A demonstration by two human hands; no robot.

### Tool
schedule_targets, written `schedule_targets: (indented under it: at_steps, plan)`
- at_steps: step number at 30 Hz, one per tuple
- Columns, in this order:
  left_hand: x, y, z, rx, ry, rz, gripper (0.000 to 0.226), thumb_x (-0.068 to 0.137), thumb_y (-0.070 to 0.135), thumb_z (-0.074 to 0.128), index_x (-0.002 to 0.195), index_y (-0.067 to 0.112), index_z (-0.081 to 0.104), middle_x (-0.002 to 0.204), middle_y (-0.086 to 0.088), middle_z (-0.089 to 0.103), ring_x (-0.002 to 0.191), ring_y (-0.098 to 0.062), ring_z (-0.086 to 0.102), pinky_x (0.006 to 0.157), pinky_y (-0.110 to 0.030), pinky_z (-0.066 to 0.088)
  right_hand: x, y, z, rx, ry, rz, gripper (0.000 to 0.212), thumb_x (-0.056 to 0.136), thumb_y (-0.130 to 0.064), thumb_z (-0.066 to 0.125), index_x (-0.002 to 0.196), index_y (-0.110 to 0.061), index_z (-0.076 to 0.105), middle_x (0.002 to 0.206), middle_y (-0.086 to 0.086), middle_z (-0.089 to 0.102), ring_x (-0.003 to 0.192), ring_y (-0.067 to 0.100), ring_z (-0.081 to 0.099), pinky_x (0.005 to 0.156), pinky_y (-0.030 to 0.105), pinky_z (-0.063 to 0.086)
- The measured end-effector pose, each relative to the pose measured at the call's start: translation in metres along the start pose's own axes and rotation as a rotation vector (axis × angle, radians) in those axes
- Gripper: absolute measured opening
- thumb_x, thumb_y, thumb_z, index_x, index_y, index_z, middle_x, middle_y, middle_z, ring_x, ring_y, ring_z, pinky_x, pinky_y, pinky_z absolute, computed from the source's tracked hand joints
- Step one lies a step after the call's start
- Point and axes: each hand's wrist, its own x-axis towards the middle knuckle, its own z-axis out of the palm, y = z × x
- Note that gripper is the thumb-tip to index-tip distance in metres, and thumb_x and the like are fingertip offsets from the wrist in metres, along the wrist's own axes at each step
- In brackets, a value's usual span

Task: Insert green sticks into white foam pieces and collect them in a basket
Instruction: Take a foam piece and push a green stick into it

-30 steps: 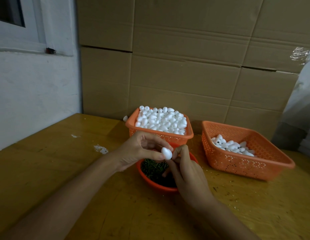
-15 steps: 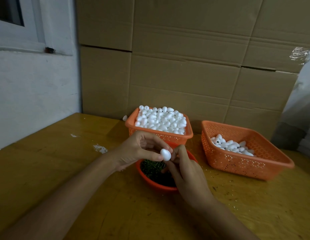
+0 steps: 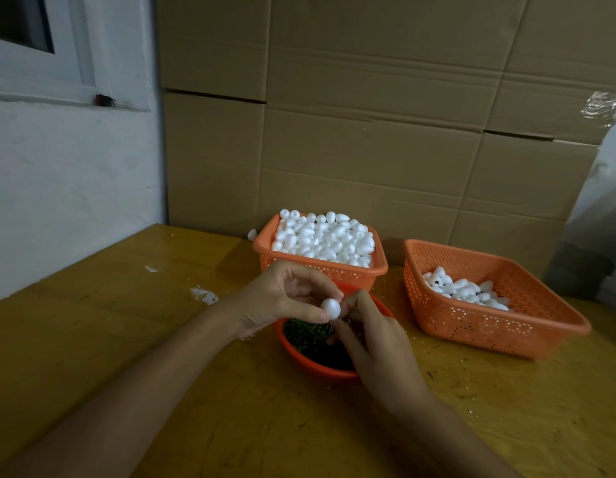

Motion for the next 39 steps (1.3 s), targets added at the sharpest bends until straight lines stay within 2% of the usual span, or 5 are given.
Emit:
schedule_targets:
  at_steps: [6,16,26,36,39]
  plan:
    - [0.0,0.001,0.001,0.017,0.009,0.006,0.027,0.076,0.006,0.09,0.099,0.018,0.081,0.111,-0.007,0.077,0.112,-0.021,0.072,0.091,-0.028,0.057,-0.001,0.001,0.0,0.056,0.023,-0.015,0.011,0.104,-0.023,0.063,0.107,-0.024,0.053,0.088,-0.013,0.076,0.078,0.0,0.074,0.067,0.043,0.059]
    - [0.001,-0.001,0.003,0.053,0.018,0.016,0.031,0.072,0.004,0.092,0.097,0.021,0.082,0.108,-0.002,0.077,0.108,-0.019,0.074,0.088,-0.025,0.057,-0.002,0.002,0.001,0.107,0.018,0.009,0.023,0.104,-0.025,0.063,0.114,-0.028,0.041,0.099,-0.028,0.076,0.079,0.002,0.076,0.069,0.05,0.06]
    - [0.003,-0.001,0.007,0.171,0.047,0.015,0.03,0.071,0.007,0.094,0.096,0.019,0.082,0.102,0.005,0.076,0.105,-0.013,0.071,0.085,-0.024,0.056,-0.001,0.004,0.002,0.12,0.046,0.025,0.029,0.102,-0.029,0.066,0.116,-0.033,0.042,0.093,-0.016,0.078,0.08,0.008,0.076,0.07,0.052,0.062]
    - [0.003,-0.002,0.009,0.214,0.056,0.012,0.029,0.07,0.008,0.094,0.096,0.016,0.081,0.099,0.0,0.077,0.099,-0.021,0.07,0.084,-0.029,0.057,-0.001,0.0,0.001,0.173,0.048,0.055,0.034,0.097,-0.029,0.075,0.114,-0.028,0.046,0.093,-0.011,0.079,0.08,0.009,0.077,0.072,0.052,0.061]
    - [0.003,-0.002,0.012,0.187,0.047,0.004,0.028,0.074,0.009,0.094,0.096,0.018,0.08,0.096,-0.003,0.077,0.085,-0.019,0.07,0.064,-0.026,0.057,0.0,0.0,0.001,0.184,0.043,0.076,0.035,0.095,-0.027,0.076,0.114,-0.029,0.046,0.092,-0.01,0.079,0.08,0.01,0.077,0.074,0.052,0.061]
